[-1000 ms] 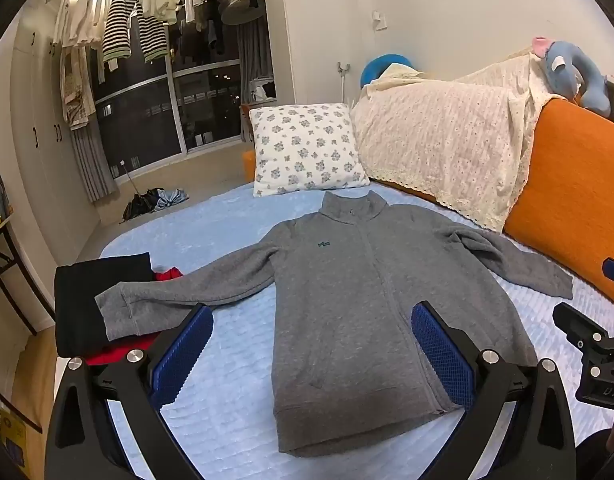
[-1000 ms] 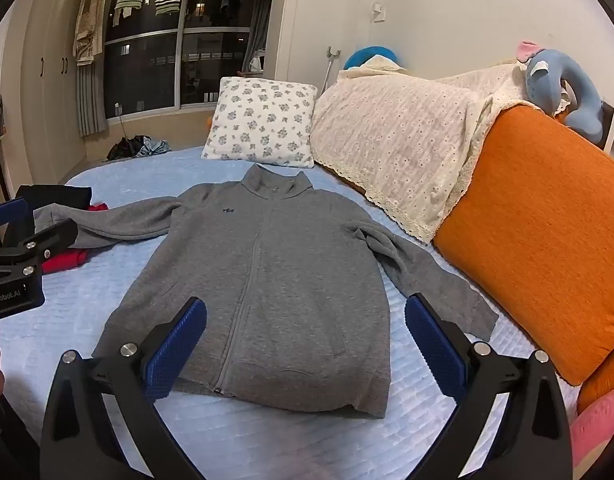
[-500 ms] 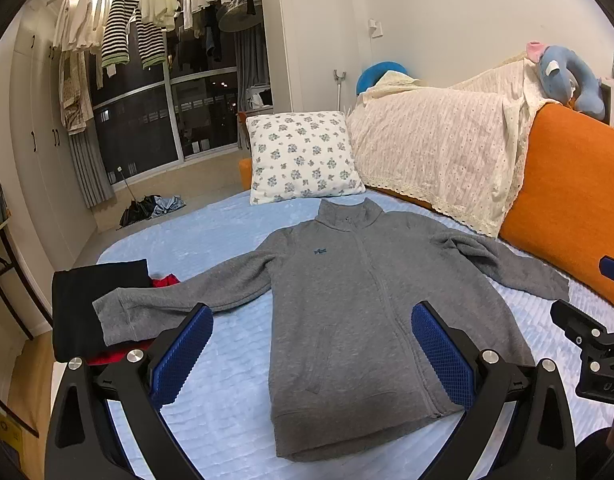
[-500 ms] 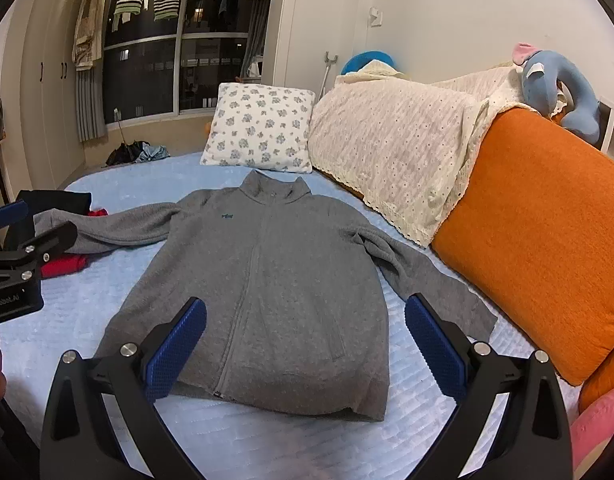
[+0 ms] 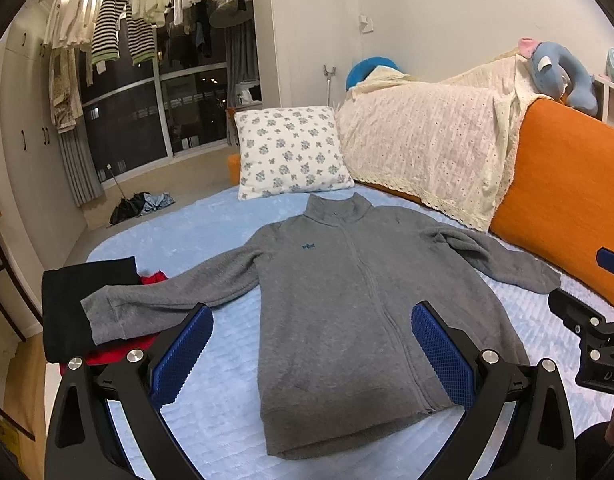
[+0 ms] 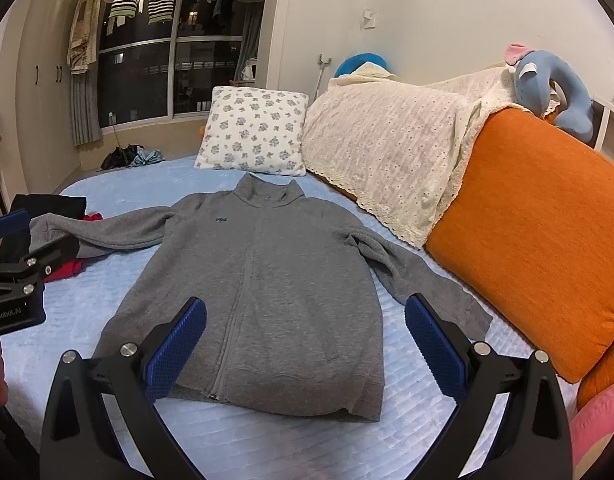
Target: Fold large clothes
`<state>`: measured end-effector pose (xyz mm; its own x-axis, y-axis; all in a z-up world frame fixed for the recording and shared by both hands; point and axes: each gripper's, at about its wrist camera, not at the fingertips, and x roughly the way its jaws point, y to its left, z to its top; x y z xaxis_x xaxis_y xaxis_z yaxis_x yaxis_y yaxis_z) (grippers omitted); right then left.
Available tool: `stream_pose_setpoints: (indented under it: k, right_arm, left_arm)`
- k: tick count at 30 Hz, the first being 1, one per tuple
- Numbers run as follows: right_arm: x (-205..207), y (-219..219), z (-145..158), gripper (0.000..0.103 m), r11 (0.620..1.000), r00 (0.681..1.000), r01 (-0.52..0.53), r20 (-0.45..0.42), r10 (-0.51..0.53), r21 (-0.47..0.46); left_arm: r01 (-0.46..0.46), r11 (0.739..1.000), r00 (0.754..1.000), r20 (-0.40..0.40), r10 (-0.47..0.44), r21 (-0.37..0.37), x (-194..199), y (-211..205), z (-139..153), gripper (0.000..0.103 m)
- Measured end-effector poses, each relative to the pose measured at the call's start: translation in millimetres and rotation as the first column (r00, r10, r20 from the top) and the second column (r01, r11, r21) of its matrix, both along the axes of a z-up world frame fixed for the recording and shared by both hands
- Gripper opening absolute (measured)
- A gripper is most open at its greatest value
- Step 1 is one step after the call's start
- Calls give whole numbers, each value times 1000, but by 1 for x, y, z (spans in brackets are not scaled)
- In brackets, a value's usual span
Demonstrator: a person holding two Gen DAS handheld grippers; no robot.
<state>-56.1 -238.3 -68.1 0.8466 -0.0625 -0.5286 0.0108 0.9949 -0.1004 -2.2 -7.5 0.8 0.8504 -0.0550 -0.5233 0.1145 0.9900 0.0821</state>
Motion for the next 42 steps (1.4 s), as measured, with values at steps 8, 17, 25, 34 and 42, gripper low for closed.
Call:
stream_pose_setpoints:
  k: [8, 17, 25, 34, 42]
  right_arm:
    - [0, -1, -2, 98, 1000, 1000, 14, 3, -14, -2]
    - [0, -2, -2, 98, 1000, 1000, 13, 4, -13, -2]
    - [0, 1, -4, 98, 1000, 1000, 15, 1, -15, -9]
    - [0, 3, -5, 98, 1000, 1000, 16, 0, -16, -10]
    - [0, 2, -5, 98, 1000, 1000, 16, 2, -16, -11]
  left_arm:
    - [3, 1000, 1000, -11, -3, -10, 2, 2, -6, 101]
    - [15, 1000, 1000, -1, -15, -8, 4, 2, -5, 101]
    - [17, 1000, 1000, -2, -17, -9, 2, -2, -4, 101]
    - [3, 1000, 1000, -4, -3, 0, 3, -1, -7, 101]
    - [-1, 1000, 1000, -12, 1, 3, 4, 0, -9, 101]
